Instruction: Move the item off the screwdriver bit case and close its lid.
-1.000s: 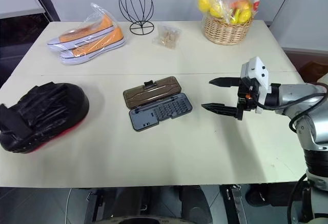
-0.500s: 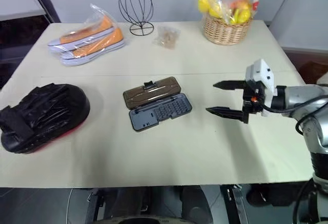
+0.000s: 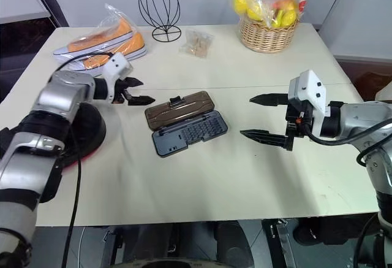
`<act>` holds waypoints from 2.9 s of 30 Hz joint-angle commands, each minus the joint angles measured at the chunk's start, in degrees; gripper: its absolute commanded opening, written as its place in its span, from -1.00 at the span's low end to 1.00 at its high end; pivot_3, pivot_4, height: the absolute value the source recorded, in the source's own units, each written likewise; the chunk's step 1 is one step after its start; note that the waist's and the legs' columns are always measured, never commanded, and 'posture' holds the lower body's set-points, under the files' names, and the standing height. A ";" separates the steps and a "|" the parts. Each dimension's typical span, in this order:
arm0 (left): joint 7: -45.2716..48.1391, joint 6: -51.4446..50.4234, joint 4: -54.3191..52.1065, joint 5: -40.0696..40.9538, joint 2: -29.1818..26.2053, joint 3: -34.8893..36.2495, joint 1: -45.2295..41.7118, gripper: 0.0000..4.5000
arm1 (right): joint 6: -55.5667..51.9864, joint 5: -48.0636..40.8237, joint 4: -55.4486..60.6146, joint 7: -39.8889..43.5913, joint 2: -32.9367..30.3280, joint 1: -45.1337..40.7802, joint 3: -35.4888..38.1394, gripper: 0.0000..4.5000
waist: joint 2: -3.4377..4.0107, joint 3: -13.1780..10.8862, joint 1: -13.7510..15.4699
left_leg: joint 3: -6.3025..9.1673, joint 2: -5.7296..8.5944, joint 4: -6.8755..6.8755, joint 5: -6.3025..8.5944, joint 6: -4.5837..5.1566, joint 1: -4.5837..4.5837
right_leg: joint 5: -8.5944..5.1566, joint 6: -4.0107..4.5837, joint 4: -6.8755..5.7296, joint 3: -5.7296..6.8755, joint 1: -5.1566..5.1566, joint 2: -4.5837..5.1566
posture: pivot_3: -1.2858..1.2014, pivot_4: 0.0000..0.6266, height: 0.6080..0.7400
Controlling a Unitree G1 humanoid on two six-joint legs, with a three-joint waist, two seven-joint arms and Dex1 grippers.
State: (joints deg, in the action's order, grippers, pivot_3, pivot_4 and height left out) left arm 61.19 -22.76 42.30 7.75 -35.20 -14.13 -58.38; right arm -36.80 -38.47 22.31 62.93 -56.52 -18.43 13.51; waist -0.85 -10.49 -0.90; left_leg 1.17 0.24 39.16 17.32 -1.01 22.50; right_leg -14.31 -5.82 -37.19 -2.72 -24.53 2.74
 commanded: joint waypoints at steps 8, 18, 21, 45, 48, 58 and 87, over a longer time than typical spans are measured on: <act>-2.03 9.82 14.46 -7.21 7.66 0.15 -4.70 0.98 | -0.50 -0.93 0.42 -2.27 -0.81 -1.21 2.41 1.00 | -0.09 -0.05 0.43 | 0.04 0.02 0.05 0.00 0.00 0.00 | 0.01 -0.01 -0.02 0.02 0.04 0.05 | 0.03 -0.52 1.00; -2.31 18.24 23.40 -10.44 10.36 1.31 -5.50 -0.52 | -1.42 -2.06 0.64 -2.29 -1.60 1.00 4.59 1.00 | -0.10 -0.05 0.17 | 0.08 0.01 0.05 0.00 0.00 -0.02 | 0.01 -0.02 -0.07 0.03 0.04 0.03 | 0.03 -0.52 1.00; 0.12 20.03 23.65 -11.11 9.86 1.31 -4.99 -0.96 | -1.84 -2.36 0.33 -2.12 -2.14 1.40 5.53 1.00 | -0.08 -0.04 0.26 | 0.09 0.01 0.05 0.00 -0.01 -0.03 | 0.01 -0.02 -0.07 0.03 0.05 0.03 | 0.03 -0.52 1.00; 11.55 38.67 19.65 -17.58 13.24 -3.03 -4.08 -0.96 | -4.27 -5.88 7.50 0.22 -4.73 12.26 11.52 1.00 | -0.12 -0.06 0.32 | 0.13 0.01 0.07 0.00 0.00 -0.02 | 0.04 -0.06 -0.05 0.05 0.09 0.03 | 0.03 -0.52 1.00; 11.98 39.13 20.06 -17.01 13.34 -2.44 -4.11 -0.96 | -3.89 -5.79 7.44 -0.23 -4.55 12.45 11.25 1.00 | -0.12 -0.06 0.31 | 0.13 0.01 0.08 0.00 0.00 -0.05 | 0.05 -0.08 -0.06 0.05 0.11 0.03 | 0.03 -0.52 1.00; 20.33 30.60 10.41 -9.72 9.14 3.16 -3.15 0.36 | -1.38 -4.23 4.51 0.80 -4.87 10.57 7.89 1.00 | -0.14 -0.06 0.17 | 0.14 0.00 0.09 0.00 0.00 -0.04 | 0.05 -0.08 -0.07 0.05 0.11 -0.01 | 0.03 -0.52 1.00; 15.12 -3.84 -52.49 7.34 -9.11 -0.77 37.83 -0.99 | 14.06 23.21 -30.23 5.32 13.37 -24.28 -26.70 1.00 | -0.01 -0.08 0.03 | 0.09 -0.11 0.08 -0.04 -0.08 -0.11 | 0.05 -0.04 -0.07 0.02 0.13 0.02 | 0.03 -0.52 1.00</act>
State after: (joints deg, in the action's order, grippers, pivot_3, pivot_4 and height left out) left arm 77.23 -27.83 -10.07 15.99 -44.45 -14.87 -20.36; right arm -24.37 -17.12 -6.28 68.07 -43.79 -41.05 -12.64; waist -0.86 -10.57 -0.87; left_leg 1.26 0.14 39.24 17.28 -1.09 22.38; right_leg -14.26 -5.85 -37.26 -2.70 -24.40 2.76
